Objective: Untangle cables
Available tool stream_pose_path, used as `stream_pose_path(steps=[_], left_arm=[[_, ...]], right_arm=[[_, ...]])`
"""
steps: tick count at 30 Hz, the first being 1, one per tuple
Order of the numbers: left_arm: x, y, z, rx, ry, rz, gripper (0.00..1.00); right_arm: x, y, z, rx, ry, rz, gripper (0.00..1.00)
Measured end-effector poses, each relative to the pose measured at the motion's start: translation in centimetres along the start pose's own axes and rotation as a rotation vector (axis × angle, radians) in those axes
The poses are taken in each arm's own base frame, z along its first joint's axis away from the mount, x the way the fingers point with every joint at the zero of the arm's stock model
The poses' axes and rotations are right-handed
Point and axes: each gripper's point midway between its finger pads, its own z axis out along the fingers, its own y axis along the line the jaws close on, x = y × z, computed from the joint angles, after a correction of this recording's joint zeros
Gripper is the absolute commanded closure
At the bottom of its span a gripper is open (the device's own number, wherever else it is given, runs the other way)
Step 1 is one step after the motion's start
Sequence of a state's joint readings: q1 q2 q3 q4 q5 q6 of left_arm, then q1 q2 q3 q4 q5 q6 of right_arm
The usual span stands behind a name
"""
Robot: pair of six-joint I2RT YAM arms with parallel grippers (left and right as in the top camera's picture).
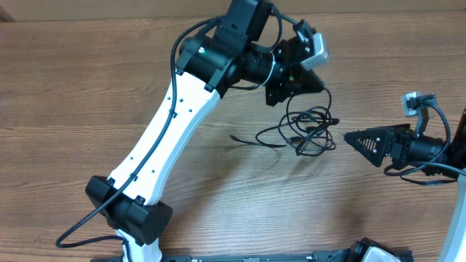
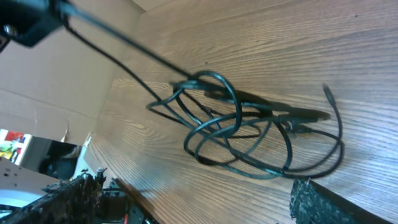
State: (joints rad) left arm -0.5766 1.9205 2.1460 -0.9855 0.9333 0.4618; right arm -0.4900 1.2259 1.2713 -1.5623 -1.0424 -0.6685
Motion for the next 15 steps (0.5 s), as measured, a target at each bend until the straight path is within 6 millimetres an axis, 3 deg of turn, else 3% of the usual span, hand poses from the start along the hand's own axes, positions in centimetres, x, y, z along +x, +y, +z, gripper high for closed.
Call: stream_pose_path(steps=[8, 15], left_arm=[[-2.5, 1.6, -0.2, -0.063, -0.084, -0.069, 0.96], [-4.3, 2.2, -0.4, -0.08, -0.147, -0.096, 0.96]], right_arm=[[0.5, 0.4, 0.2, -0.015, 0.023, 0.018, 0.09], [1.3, 2.2, 1.8, -0.074, 0.091, -0.04, 0.13]])
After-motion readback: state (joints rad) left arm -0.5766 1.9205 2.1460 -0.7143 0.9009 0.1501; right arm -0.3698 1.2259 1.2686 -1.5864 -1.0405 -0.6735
